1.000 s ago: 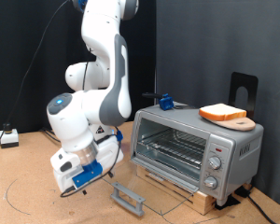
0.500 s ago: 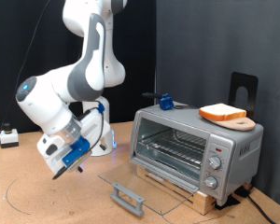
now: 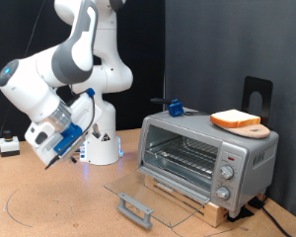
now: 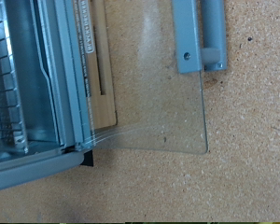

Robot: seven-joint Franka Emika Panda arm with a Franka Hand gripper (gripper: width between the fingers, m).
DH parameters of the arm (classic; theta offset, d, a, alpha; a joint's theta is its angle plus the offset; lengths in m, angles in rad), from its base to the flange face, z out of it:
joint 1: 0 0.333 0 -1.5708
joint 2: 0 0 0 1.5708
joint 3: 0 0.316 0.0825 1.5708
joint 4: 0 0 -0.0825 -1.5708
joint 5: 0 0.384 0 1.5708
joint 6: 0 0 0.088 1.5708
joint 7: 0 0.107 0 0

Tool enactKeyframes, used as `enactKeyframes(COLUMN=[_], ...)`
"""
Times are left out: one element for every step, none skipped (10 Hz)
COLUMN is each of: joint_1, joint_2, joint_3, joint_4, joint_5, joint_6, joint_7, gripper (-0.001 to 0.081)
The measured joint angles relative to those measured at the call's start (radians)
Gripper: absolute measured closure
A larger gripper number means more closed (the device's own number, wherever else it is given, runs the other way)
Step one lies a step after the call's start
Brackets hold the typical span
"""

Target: Make a piece of toast with the oven

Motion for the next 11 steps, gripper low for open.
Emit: enactKeyframes(joint_1=[-0.005, -0.005, -0.002, 0.002, 0.006, 0.009, 0.013, 0.017, 0.021, 0.024, 0.025], joint_2=[-0.034, -0.030, -0.031, -0.044, -0.065, -0.088, -0.115, -0.145, -0.175, -0.205, -0.234], joint_3=[-0.001, 0.000, 0.002, 0.006, 0.009, 0.015, 0.024, 0.036, 0.051, 0.067, 0.079], joint_4=[-0.007, -0.008, -0.005, 0.002, 0.006, 0.009, 0.010, 0.008, 0.005, 0.004, -0.007], joint_5=[-0.013, -0.013, 0.022, 0.069, 0.105, 0.114, 0.114, 0.109, 0.089, 0.062, 0.037], joint_6=[-0.007, -0.006, -0.038, -0.087, -0.133, -0.177, -0.211, -0.232, -0.257, -0.291, -0.306], joint_7=[0.005, 0.005, -0.040, -0.115, -0.186, -0.237, -0.277, -0.311, -0.342, -0.367, -0.387], gripper=[-0.0004, -0.0004, -0.0004, -0.0004, -0.0004, -0.0004, -0.0004, -0.0004, -0.0004, -0.0004, -0.0004])
